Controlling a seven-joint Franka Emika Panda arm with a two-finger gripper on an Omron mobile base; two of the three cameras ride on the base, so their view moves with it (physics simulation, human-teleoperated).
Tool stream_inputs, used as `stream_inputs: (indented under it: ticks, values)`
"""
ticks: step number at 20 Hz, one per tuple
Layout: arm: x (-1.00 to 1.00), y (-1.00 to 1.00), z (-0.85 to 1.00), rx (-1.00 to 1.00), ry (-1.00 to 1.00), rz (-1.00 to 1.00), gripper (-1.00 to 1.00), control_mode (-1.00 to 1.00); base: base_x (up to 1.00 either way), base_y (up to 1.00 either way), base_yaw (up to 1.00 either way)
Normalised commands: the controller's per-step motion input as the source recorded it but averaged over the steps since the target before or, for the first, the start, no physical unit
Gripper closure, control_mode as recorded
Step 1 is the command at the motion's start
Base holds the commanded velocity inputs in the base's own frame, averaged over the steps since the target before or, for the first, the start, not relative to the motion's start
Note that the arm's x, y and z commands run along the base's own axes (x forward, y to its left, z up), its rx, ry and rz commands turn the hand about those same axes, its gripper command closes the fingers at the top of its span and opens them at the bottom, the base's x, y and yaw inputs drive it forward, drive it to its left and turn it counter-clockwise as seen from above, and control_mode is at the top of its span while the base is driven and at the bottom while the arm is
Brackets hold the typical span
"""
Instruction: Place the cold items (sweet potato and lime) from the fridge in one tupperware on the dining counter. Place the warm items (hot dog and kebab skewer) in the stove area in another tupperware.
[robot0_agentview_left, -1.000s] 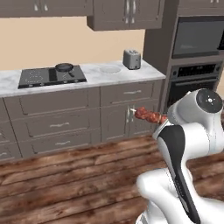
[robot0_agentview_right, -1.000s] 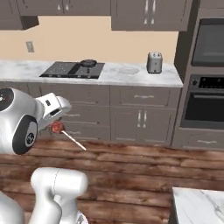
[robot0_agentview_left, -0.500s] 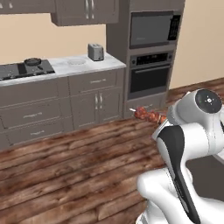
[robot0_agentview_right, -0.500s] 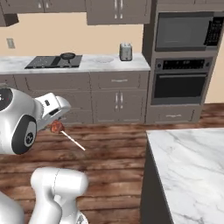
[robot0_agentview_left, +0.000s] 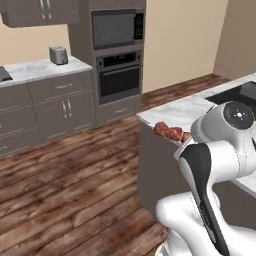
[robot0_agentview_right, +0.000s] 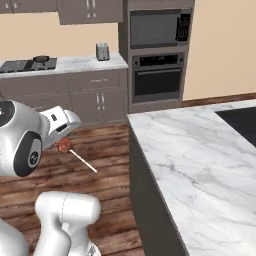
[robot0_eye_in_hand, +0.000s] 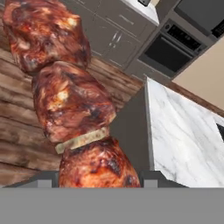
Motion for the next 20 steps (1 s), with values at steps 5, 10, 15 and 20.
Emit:
stream_inputs:
  ticks: [5,10,15,20]
  values:
    - [0.00,0.00,0.00,0.00,0.00,0.00,1.00,1.00,-1.00,-0.70,-0.30]
    - [0.00,0.00,0.00,0.00,0.00,0.00,1.00,1.00,-1.00,-0.77,-0.27]
    - [0.00,0.00,0.00,0.00,0.00,0.00,1.00,1.00,-0.41,-0.96,-0.22]
    - [0.00,0.00,0.00,0.00,0.00,0.00,1.00,1.00,0.11,-1.00,-0.02]
